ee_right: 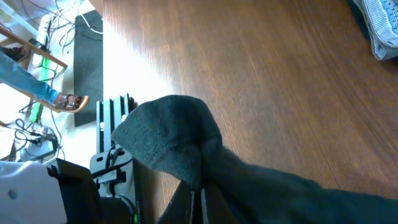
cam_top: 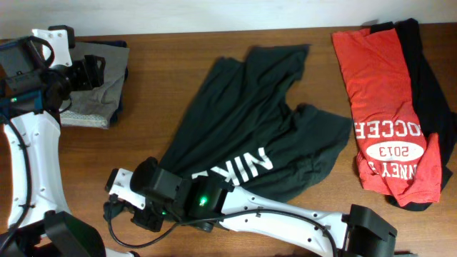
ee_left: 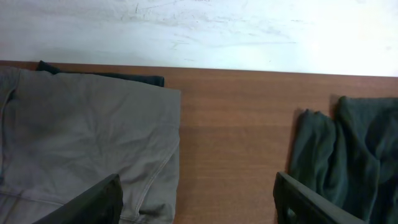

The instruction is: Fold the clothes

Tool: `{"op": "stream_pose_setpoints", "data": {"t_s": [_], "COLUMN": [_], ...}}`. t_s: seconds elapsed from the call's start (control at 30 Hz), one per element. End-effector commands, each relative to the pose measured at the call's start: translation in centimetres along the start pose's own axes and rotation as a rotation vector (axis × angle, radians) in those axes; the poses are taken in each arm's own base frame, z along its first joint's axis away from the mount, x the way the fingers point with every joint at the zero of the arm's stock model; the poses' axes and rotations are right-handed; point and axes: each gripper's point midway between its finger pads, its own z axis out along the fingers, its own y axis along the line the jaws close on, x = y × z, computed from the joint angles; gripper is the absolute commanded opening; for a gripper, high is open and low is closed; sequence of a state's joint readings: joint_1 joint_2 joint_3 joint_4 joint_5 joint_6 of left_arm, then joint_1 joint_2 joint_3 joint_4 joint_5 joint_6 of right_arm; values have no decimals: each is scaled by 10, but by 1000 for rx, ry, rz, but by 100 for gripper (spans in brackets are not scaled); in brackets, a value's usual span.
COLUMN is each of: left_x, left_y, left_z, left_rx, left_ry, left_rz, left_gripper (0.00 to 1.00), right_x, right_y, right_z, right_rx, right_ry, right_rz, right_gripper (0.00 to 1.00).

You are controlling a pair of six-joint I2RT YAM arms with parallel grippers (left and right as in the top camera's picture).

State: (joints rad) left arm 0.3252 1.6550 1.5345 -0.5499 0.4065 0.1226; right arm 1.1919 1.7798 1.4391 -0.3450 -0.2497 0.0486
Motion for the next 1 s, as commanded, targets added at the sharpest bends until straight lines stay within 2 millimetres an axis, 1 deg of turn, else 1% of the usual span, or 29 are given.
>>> {"op": "stream_pose_setpoints", "data": {"t_s": [0.0, 0.07, 0.1, 0.17, 0.3, 0.4, 0.43, 0.5, 0.53, 0.57, 0.63, 0.67, 0.7, 0.77, 0.8, 0.83, 0.87, 0.97], "left_x": [-8, -8, -8, -8, -8, -8, -8, -8, -8, -8, -7, -7, -6, -4, -1, 1, 4, 11], "left_y": [2, 2, 2, 2, 2, 1, 1, -1, -3, -5, -12, -16, -22, -37, -48, -56, -65, -97], "left_z": [-7, -7, -7, -7, -7, -6, -6, -6, -5, -5, -2, -1, 3, 10, 16, 19, 24, 40], "left_rx": [-18, -18, -18, -18, -17, -15, -15, -11, -7, -4, 9, 17, 28, 57, 79, 94, 112, 173], "left_ry": [-23, -22, -23, -23, -23, -22, -22, -21, -21, -20, -14, -12, -7, 5, 16, 23, 31, 49], "left_rz": [13, 13, 13, 13, 13, 15, 15, 20, 27, 34, 55, 60, 66, 88, 118, 138, 163, 221], "left_gripper": [77, 77, 77, 78, 77, 77, 77, 77, 77, 77, 77, 77, 77, 77, 77, 77, 77, 77], "right_x": [-7, -11, -14, -23, -41, -49, -50, -48, -44, -40, -26, -15, -7, 22, 42, 53, 70, 112], "right_y": [2, 0, -4, -14, -39, -72, -86, -111, -130, -141, -176, -194, -206, -240, -259, -268, -279, -300], "right_z": [-5, -11, -16, -30, -68, -106, -122, -146, -162, -172, -198, -210, -218, -244, -261, -270, -283, -319], "right_rx": [-7, -2, 15, 56, 133, 242, 286, 357, 413, 448, 548, 601, 635, 739, 797, 821, 857, 944], "right_ry": [-16, -26, -36, -62, -126, -170, -184, -203, -210, -213, -210, -200, -192, -164, -144, -132, -119, -82], "right_rz": [-18, -39, -40, -34, -7, 77, 110, 178, 227, 258, 343, 390, 420, 544, 623, 663, 734, 883], "right_gripper": [19, 48, 58, 66, 72, 72, 72, 72, 72, 72, 73, 73, 73, 73, 75, 75, 76, 78]}}
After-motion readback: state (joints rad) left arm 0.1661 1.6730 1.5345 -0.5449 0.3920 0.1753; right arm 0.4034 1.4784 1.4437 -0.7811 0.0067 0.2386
